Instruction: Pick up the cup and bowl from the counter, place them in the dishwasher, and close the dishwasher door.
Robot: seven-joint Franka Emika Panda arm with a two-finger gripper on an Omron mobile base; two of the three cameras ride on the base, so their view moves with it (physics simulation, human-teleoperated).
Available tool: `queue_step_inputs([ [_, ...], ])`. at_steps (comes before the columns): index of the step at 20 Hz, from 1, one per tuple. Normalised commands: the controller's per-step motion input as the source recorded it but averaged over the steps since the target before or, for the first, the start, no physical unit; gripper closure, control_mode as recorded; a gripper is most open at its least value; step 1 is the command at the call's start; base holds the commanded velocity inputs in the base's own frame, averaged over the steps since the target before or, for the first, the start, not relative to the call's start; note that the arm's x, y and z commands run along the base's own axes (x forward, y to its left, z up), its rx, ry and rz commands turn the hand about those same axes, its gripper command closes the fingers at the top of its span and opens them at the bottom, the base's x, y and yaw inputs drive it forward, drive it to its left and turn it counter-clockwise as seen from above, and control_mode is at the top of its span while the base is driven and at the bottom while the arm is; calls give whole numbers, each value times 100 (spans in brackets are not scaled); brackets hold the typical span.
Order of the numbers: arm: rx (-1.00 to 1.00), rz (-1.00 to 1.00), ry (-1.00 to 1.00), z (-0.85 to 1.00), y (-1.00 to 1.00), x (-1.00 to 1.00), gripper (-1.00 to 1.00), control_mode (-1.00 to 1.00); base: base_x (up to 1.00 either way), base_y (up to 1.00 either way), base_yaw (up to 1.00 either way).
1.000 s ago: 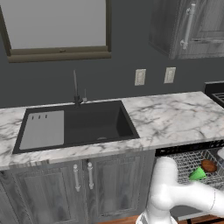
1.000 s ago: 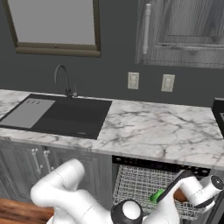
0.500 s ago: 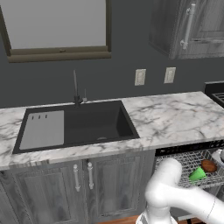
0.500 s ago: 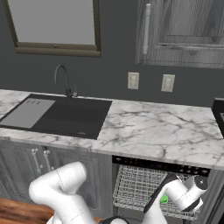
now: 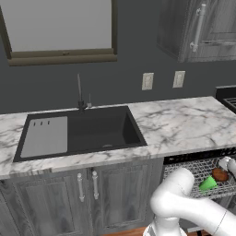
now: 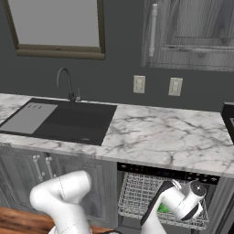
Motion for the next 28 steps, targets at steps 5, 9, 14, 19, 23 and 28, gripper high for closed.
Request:
queue_step_inputs([
  [5,0,0,0,19,12,-2,-100,-100,0,0,0],
  [9,0,0,-1,17,8,-10,-100,-100,0,0,0],
  [14,0,0,-1,11,3,-8,-100,-100,0,0,0],
  [19,0,0,-1,9,0,-6,-100,-100,0,0,0],
  [23,0,0,-1,8,0,-9,-100,-100,0,0,0],
  [28,0,0,-3,14,0,-19,-100,-100,0,0,0],
])
